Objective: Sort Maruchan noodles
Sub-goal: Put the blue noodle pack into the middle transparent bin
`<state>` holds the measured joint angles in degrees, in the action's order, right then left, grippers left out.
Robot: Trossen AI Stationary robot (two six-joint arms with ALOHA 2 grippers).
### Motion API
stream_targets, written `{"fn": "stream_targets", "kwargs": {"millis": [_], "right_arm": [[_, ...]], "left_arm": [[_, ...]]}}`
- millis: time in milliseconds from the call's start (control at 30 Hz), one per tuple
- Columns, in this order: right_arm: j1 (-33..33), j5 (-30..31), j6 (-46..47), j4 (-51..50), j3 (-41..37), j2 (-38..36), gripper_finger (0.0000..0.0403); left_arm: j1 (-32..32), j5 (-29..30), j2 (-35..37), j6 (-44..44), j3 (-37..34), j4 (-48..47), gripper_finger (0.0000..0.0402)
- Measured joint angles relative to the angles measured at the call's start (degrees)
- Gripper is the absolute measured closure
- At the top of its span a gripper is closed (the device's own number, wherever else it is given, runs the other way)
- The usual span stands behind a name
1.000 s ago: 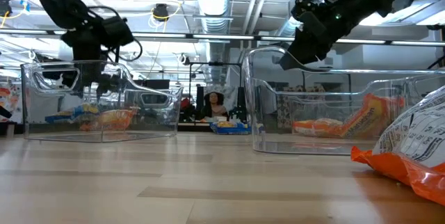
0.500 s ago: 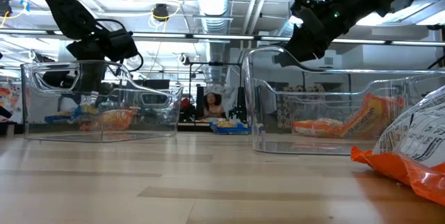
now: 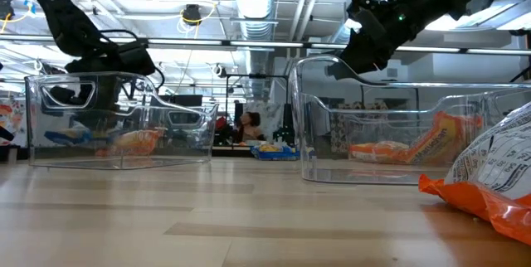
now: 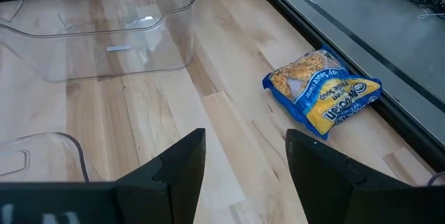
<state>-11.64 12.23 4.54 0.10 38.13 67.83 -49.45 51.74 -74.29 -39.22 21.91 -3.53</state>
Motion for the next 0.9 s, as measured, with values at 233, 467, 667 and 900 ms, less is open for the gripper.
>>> {"fn": "stream_targets", "kwargs": {"millis": [233,467,667,900], "right_arm": [[0.04,0.01,0.00,0.07,0.00,0.00,0.0179],[0.02,0.00,0.00,0.51,0.00,0.00,0.0179],[0.02,0.00,0.00,0.46,0.02,-0.02,0.0179],[0.00,0.00,0.00,0.42,0.02,-0.02,0.0179]], "left_arm": [[2.09,-2.90,7.72,4.58,-0.11,0.25,0.0401],[6.19,-1.76,21.32,9.61,-0.10,0.45,0.0401],[9.74,-2.72,29.77,13.13,-0.07,-0.23,0.0401],[9.85,-4.12,29.48,6.29,-0.07,-9.30,0.0392]]}}
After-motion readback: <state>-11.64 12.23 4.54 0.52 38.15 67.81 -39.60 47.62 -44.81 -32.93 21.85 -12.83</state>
